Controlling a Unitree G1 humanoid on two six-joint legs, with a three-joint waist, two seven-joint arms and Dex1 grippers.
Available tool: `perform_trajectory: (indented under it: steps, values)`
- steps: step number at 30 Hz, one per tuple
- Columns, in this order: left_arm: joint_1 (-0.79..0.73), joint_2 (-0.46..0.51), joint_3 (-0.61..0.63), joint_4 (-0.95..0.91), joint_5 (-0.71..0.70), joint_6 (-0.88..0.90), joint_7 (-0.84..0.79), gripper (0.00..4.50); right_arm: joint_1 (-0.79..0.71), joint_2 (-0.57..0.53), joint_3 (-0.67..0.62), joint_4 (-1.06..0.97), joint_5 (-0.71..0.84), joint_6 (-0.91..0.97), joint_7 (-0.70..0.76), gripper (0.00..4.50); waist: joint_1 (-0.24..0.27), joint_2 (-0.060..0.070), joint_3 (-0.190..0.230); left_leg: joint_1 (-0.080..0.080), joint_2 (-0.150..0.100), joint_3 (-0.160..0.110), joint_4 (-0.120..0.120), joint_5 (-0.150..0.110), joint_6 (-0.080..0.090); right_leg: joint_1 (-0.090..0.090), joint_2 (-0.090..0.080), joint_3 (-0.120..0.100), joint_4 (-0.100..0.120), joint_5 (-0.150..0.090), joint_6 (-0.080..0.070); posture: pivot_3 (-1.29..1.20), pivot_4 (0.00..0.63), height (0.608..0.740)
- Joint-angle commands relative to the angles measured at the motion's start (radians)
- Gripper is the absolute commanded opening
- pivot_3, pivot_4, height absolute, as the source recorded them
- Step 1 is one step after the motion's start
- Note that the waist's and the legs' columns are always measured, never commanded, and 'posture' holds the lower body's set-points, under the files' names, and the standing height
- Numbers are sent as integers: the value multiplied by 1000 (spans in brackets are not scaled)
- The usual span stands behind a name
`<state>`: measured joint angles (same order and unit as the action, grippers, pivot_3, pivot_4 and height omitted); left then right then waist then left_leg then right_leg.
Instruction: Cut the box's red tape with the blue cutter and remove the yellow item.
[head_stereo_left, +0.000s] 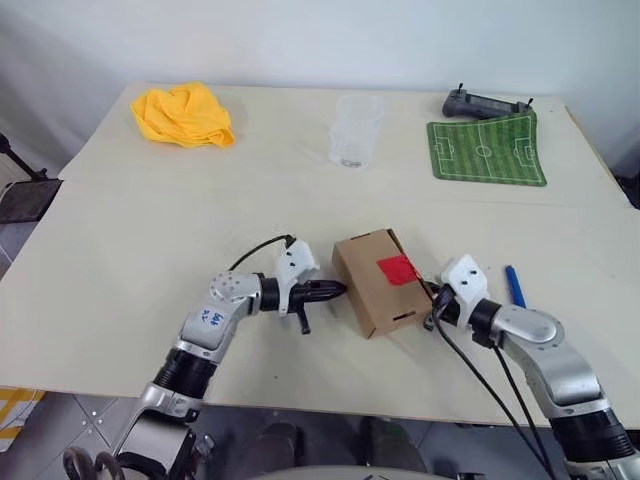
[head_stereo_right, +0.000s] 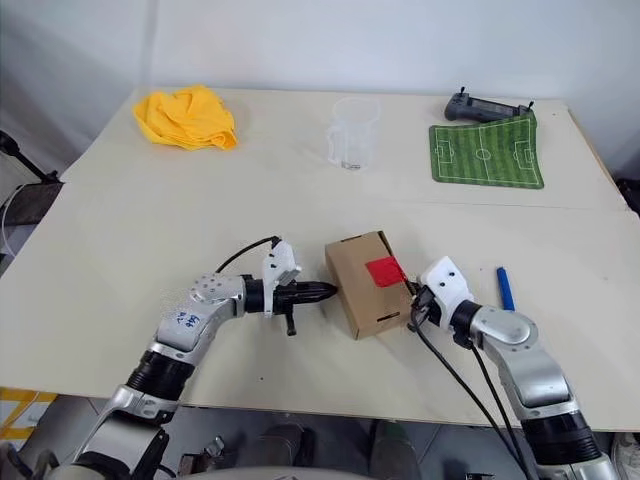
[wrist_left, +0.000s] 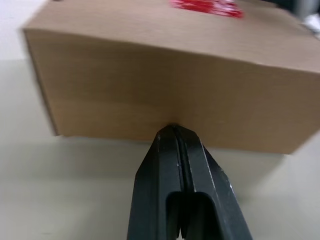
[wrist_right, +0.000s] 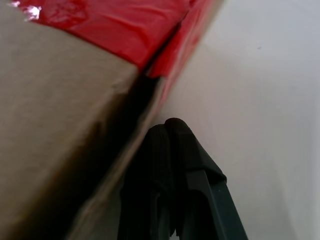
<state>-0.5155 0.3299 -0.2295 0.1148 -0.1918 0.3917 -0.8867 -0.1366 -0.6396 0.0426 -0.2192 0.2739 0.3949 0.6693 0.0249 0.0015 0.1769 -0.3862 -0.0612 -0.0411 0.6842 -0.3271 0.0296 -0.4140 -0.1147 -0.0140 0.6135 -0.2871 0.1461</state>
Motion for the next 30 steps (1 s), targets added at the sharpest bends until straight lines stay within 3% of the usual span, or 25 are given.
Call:
perform_trajectory:
  steps: [1, 12, 19, 22, 24, 27, 30]
  values:
    - [-2, 5, -30, -13, 11, 6, -16, 0, 39, -9, 10, -143, 28, 97, 1, 51, 0, 0, 0, 0, 0, 0, 0, 0, 0, 0, 0, 0, 0, 0, 0, 0, 150, 740]
    - [28, 109, 1, -48, -23, 30, -96, 0, 133, 46, 1, -393, 64, 359, -114, 51, -1, 0, 0, 0, 0, 0, 0, 0, 0, 0, 0, 1, 0, 0, 0, 0, 150, 740]
    - [10, 178, 7, -55, -44, 29, -197, 0, 201, -36, -161, -448, 96, 409, -96, 51, 1, 0, 0, 0, 0, -1, 0, 0, 0, 0, -1, 1, 0, 0, 0, 0, 150, 740]
    - [-40, 259, 30, -22, -64, -5, -304, 0, 204, -54, -354, -514, 266, 592, -80, 652, 0, 0, 0, 0, 1, -1, 0, 0, 0, 0, 0, 1, -1, 0, -1, 0, 150, 740]
    - [-72, 280, 47, -12, -96, -5, -355, 0, 163, -39, -465, -538, 392, 748, -106, 1310, -1, 0, 0, 0, 2, -1, -1, 0, -1, 0, 0, 1, -1, 0, -1, 0, 150, 740]
    - [-152, 291, 76, -7, -176, 1, -478, 0, 20, -36, -630, -563, 603, 1130, -96, 2413, -1, 0, 0, 0, 2, -1, -1, 0, -1, 1, -1, 3, -1, 0, -1, 0, 150, 740]
    - [-244, 232, 65, 18, -196, -16, -506, 0, -97, -1, -674, -465, 845, 1220, -297, 3451, 0, 0, 0, -1, 3, -4, 0, 0, -1, 1, -2, 4, -3, 1, -3, 0, 150, 740]
